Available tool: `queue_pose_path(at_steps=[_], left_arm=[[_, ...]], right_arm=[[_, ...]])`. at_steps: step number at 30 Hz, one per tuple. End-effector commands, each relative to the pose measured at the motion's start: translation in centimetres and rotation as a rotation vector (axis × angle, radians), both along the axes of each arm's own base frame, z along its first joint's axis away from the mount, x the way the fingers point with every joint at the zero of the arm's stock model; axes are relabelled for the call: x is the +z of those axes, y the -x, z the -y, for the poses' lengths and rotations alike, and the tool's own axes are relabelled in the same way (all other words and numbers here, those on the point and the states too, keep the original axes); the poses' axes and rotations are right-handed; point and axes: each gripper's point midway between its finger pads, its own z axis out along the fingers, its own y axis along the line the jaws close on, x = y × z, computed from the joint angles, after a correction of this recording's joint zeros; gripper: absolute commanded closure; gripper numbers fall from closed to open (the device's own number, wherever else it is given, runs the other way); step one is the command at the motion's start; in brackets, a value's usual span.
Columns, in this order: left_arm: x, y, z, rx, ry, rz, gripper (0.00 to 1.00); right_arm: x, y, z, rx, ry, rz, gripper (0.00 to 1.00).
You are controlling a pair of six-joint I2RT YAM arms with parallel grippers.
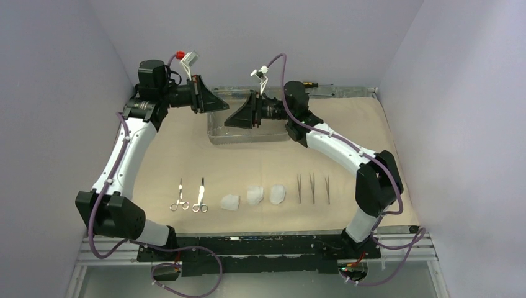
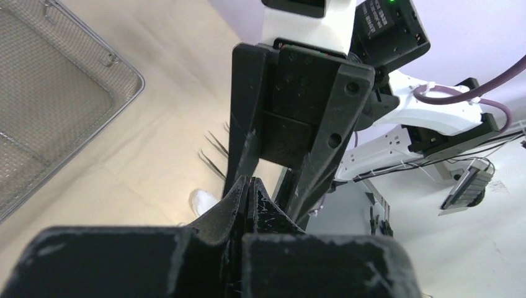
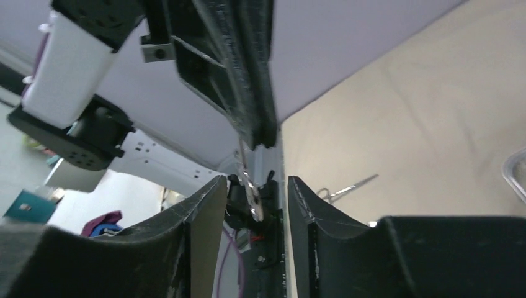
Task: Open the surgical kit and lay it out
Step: Pick up the medical item from the container, then place the medical item in the surgical kit.
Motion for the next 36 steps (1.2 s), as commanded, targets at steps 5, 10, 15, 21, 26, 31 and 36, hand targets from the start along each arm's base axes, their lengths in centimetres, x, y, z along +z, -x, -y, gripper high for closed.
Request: queue_pose_path(at_steps=[5,10,15,21,26,31,36], left_arm=[[3.2,3.1,0.0,-0.045,0.046,0.096,1.00],[3.9,3.4,-0.2,-0.026,0.046,0.109,1.00],[3.6,2.3,-1.1,0.103,-0.015,0.089,0.64],[0.1,0.1,-7.4,0.587,-0.264,-0.037,0.01],[-1.6,3.9,-16.9,1.125,-0.463,-0.186,0.01],[-1.0,10.5,-21.9,1.383,-0.501,-0.207,0.00],[0.2,15.3,-23.4,1.471,-0.425,-0.179,0.01]], right_arm=[[2.1,3.3,-1.0,0.099,-0.080,0.030,0.62],[2.2,4.1,-1.3,0.116,-0.076,0.027,0.86],[2.7,4.2,-1.3,0.083,-0.094,0.020,1.00],[2.1,3.2,-2.4,-0.032,-0.061,0.005,1.00],[-1.5,1.9,-5.8,-0.211,0.035,-0.113,1.00],[-6.5,2.9,-12.0,-0.287,0.141,-0.221,1.00],[-10.3,5.3,-17.5,-0.314,0.199,-0.310,1.00]])
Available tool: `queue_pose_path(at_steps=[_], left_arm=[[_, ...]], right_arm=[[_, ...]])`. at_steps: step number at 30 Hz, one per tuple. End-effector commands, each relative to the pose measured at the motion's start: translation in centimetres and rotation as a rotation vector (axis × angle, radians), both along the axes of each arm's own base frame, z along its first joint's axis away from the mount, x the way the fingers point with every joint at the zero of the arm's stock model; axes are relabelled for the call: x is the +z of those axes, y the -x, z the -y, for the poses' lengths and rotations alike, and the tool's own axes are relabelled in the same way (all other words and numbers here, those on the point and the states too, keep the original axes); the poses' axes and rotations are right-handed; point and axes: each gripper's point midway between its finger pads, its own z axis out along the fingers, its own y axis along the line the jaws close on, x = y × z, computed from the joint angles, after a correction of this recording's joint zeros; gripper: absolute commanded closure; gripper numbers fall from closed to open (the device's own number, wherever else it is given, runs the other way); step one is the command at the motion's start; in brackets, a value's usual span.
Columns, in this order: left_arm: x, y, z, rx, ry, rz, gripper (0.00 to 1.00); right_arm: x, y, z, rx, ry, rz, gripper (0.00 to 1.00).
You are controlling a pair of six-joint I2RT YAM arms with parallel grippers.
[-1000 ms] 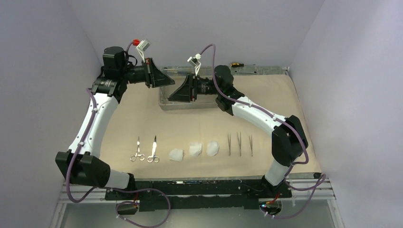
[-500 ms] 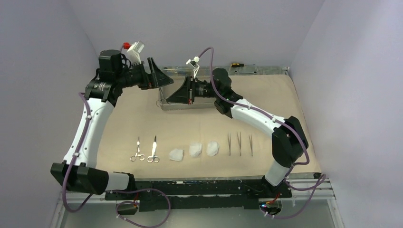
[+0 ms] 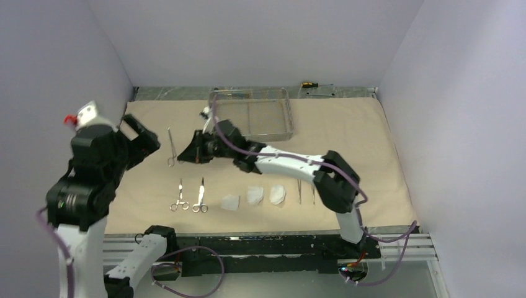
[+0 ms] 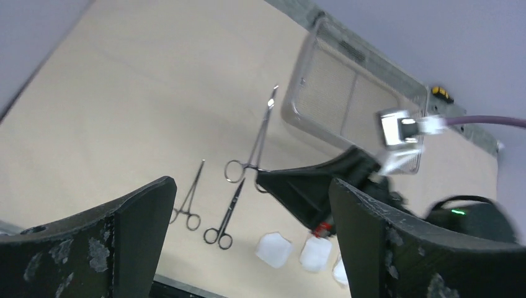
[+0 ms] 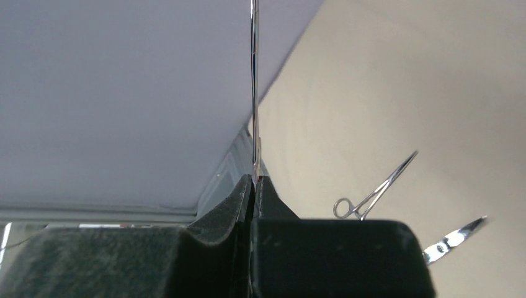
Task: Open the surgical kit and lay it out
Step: Place the medical item in the surgical kit.
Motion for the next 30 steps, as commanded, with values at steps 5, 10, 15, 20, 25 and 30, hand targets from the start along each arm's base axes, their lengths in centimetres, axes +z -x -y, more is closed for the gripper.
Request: queue_pose_path(at_steps=[5,10,15,20,25,30], left_arm=[[0.9,8.0,-4.4,0.253,0.010,0.027,0.02],[1.8,10.6,-4.7,0.269,0.051,0.082,0.03],[2.9,12.4,-4.4,0.247,0.095,0.147,0.03],[3.6,13.9,-4.3,0.224,0.118,0.206,0.03],[3.9,15.3,-4.4,0.229,0.147,0.260,0.03],[4.1,16.2,-4.5,0.233,0.163,0.288,0.04]], right_arm=[[-6.0,3.0,-6.6,-0.108,0.074,-0.211,1.00],[-8.7,4.7,-9.2,-0.111,0.091,-0.300,1.00],[-10.9,5.4,-10.9,-0.112,0.076,-0.410,1.00],[-12.9,6.9,-12.1,-0.084,0.079,-0.487,1.00],[-14.1,7.8,-12.4,-0.083,0.080,-0.529,1.00],[-15.0,8.7,-13.1,-0.048,0.101,-0.582,0.98]])
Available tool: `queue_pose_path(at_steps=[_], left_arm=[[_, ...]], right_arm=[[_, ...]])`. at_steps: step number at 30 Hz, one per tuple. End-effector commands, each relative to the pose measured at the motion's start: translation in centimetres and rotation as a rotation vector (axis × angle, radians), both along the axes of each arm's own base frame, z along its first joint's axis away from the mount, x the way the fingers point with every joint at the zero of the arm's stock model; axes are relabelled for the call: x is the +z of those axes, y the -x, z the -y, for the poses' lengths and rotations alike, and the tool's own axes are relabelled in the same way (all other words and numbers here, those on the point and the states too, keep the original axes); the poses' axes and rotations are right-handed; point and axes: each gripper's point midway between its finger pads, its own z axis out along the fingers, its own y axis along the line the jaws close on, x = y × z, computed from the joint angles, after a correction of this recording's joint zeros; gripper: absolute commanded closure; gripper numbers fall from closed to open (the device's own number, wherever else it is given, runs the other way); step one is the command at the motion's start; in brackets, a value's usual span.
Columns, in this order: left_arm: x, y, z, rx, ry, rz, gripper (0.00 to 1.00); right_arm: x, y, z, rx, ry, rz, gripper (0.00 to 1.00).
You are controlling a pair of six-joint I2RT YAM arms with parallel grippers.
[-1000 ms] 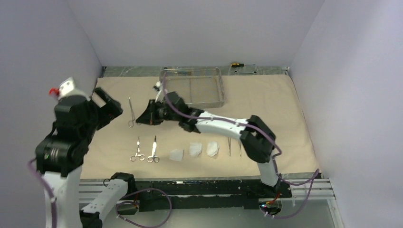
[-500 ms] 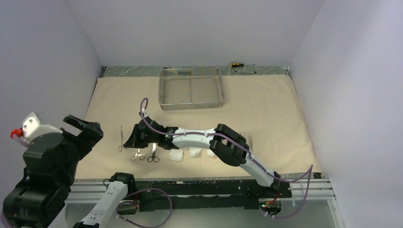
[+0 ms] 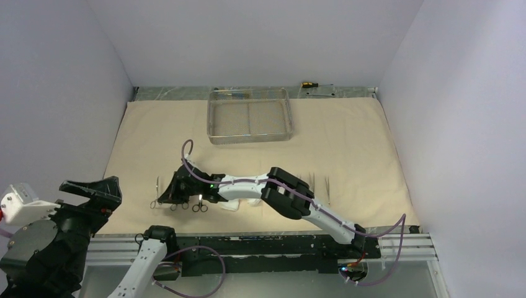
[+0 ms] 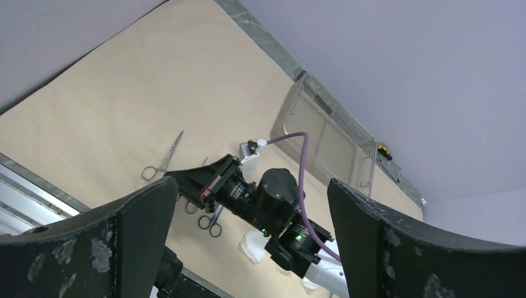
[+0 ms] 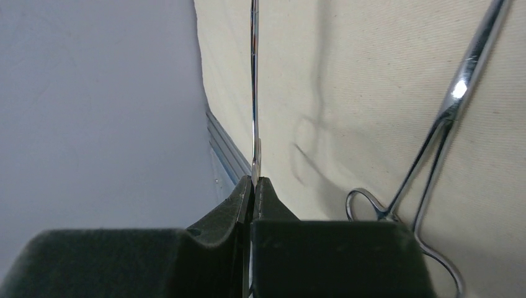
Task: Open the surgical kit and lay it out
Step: Place the medical item in the surgical kit.
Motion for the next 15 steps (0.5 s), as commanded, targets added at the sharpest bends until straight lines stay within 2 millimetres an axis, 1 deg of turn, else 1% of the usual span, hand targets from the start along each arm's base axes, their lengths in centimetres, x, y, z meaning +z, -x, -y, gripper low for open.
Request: queue_pose_path(at_steps=[1,3,5,7,13,15], left_arm=[[0.52,0.79,0.02,0.003,0.029,0.038,0.04],[0.60,0.90,-0.04,0.006,0.029,0.039,0.04],[0.65,0.94,-0.05,0.007,0.030,0.039,0.04],[0.73,0.91,-0.04,0.006,0.030,0.040,0.04],[0.79,0.85,0.05,0.001,0.030,0.037,0.04],[0.85,0.88,0.06,0.000,0.030,0.036,0.04]], right_arm=[[2.62,0.92,-1.97,0.031,-0.079,-0.039,0.98],[2.41,1.22,-2.03,0.035,-0.077,-0.062,0.95],[2.19,1.33,-1.99,0.028,-0.078,-0.091,0.89],[2.12,1.36,-2.09,0.028,-0.077,-0.101,0.86],[2.24,1.09,-2.64,0.025,-0.091,-0.114,0.84],[2.22,1.18,-2.76,0.032,-0.093,-0.119,0.82]])
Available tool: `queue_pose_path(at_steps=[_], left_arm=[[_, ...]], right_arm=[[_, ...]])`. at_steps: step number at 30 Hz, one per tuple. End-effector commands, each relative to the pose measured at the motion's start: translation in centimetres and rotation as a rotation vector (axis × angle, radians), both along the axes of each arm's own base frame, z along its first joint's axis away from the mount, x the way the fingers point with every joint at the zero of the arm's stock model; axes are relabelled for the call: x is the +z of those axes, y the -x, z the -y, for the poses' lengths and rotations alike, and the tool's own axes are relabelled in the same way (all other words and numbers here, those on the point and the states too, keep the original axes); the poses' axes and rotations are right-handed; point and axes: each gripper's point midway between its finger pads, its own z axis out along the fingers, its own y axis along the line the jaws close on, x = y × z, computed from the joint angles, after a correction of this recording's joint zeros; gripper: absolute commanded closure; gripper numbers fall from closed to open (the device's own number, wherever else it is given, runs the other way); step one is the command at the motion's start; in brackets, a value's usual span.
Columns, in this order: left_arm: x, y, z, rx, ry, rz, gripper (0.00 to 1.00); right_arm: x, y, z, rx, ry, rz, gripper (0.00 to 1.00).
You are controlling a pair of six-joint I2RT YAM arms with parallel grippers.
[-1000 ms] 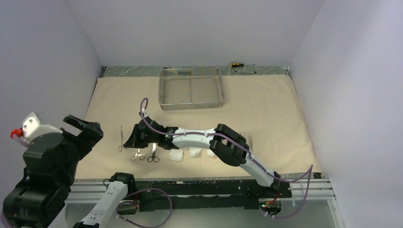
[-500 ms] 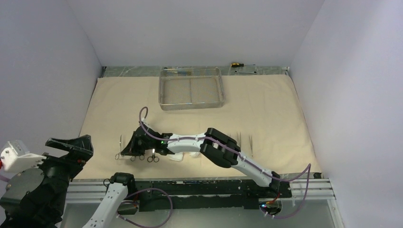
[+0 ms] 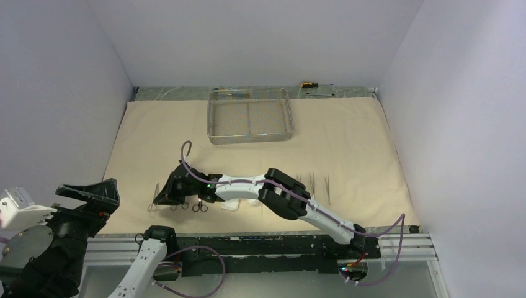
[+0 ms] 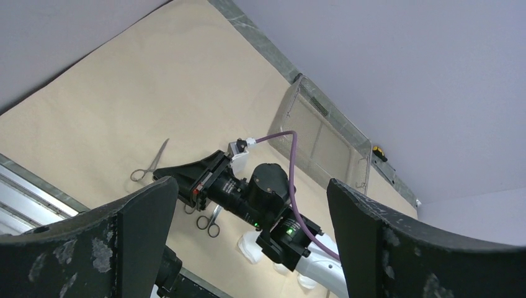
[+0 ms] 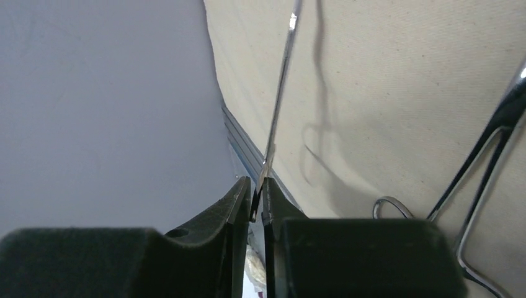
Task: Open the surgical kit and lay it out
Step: Place the medical item in the surgical kit.
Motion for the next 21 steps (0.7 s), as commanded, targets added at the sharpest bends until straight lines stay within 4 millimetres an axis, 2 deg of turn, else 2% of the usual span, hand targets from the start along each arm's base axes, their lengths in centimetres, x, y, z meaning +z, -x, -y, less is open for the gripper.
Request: queue_pose_path(at_steps=[1,5,7,9,14,21], left_arm=[[0.5,0.0,0.2,-0.001,0.020,0.011,0.04],[0.7,-0.1,0.2,-0.002,0.016,0.008,0.04],[0.8,-0.4,0.2,-0.005,0.014,0.007,0.04],[1.0,-0.7,0.2,-0.005,0.012,0.010,0.04],[1.4,-1.9,0.5,-0.011,0.005,0.019,0.04],[1.2,-4.7,1.1,-0.027,0.005,0.025,0.04]], right_arm=[[2.2,0.1,-1.2,0.018,-0.063,-0.016,0.80],[2.5,0.3,-0.8,0.031,-0.044,-0.004,0.59],[3.3,0.1,-0.3,0.027,-0.032,0.025,0.49],[4.7,-0.3,0.2,0.022,-0.029,0.058,0.42],[9.0,-2.0,2.3,-0.013,-0.015,0.165,0.35],[13.0,-5.6,7.2,-0.081,0.051,0.316,0.32]])
